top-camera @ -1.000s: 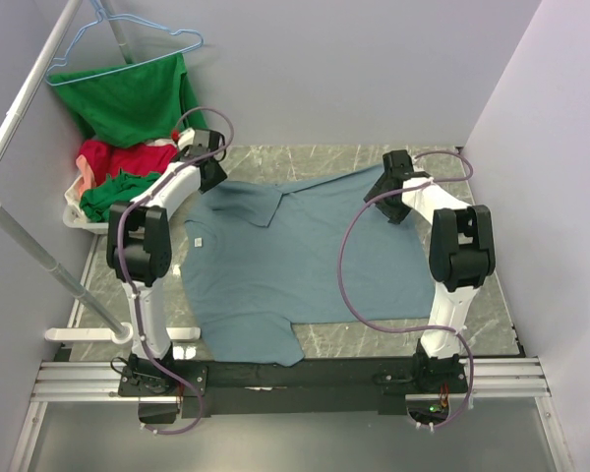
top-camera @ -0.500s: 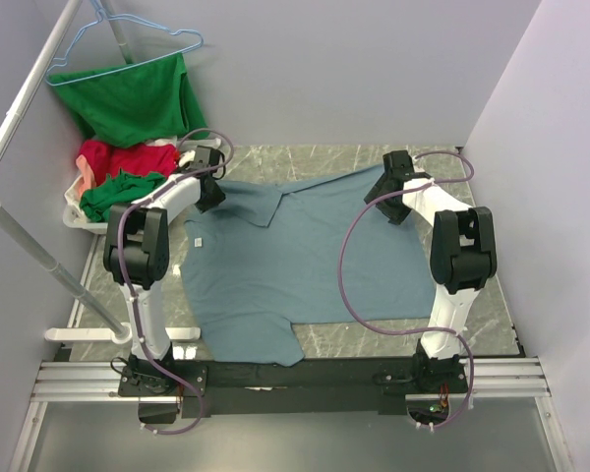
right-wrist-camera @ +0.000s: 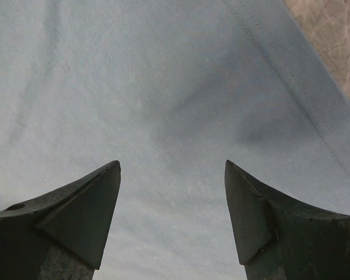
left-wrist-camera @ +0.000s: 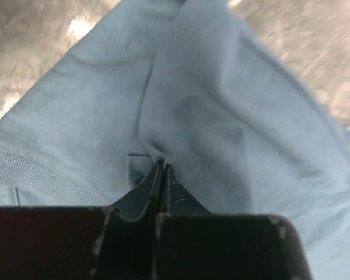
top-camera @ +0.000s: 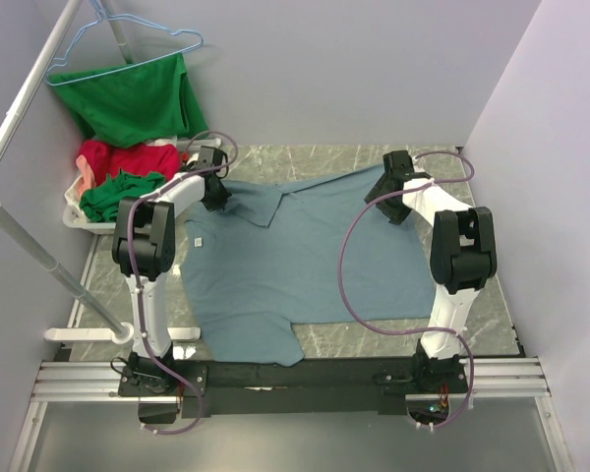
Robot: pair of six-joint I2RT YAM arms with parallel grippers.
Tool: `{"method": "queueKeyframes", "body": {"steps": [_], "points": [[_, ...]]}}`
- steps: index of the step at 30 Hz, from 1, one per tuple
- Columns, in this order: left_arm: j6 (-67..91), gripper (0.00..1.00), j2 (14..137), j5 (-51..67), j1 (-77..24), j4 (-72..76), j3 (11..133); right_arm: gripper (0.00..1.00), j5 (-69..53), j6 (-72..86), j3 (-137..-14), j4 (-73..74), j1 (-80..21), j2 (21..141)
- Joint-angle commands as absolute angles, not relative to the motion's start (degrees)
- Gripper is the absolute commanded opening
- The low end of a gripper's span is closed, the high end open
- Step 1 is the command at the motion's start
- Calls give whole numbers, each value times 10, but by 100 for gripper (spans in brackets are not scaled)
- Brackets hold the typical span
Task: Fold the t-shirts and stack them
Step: Fold the tshirt
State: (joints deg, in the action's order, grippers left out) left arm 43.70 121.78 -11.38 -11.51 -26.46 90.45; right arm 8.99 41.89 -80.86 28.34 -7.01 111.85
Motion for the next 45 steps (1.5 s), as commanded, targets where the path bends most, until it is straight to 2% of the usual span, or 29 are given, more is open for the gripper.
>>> {"method": "queueKeyframes", "body": {"steps": [1, 7, 17, 20, 25, 30, 35, 39, 43, 45], "points": [[432, 1, 1217, -109, -112, -258, 956, 78, 104, 416, -816, 281, -74, 1087], [446, 1, 1176, -116, -112, -277, 975, 78, 103, 417, -821, 282, -74, 1094], [447, 1, 1047, -94, -117, -275, 877, 78, 100, 422, -815, 278, -75, 1091], [439, 1, 1078, -99, -117, -295, 926, 79, 99, 424, -819, 278, -75, 1093], [436, 1, 1238, -95, -117, -371, 1064, 79, 99, 424, -838, 284, -76, 1104], [446, 5, 1329, -72, -110, -353, 1085, 78, 104, 417, -847, 290, -75, 1113], [439, 11, 1351, -62, -104, -326, 1073, 79, 104, 416, -854, 292, -74, 1118], [430, 20, 1325, -70, -103, -301, 1041, 79, 99, 418, -853, 287, -75, 1119], [418, 22, 1303, -74, -103, -292, 1019, 78, 93, 422, -847, 285, -76, 1118], [414, 20, 1286, -76, -103, -286, 1013, 79, 94, 422, -846, 285, -77, 1117]]}}
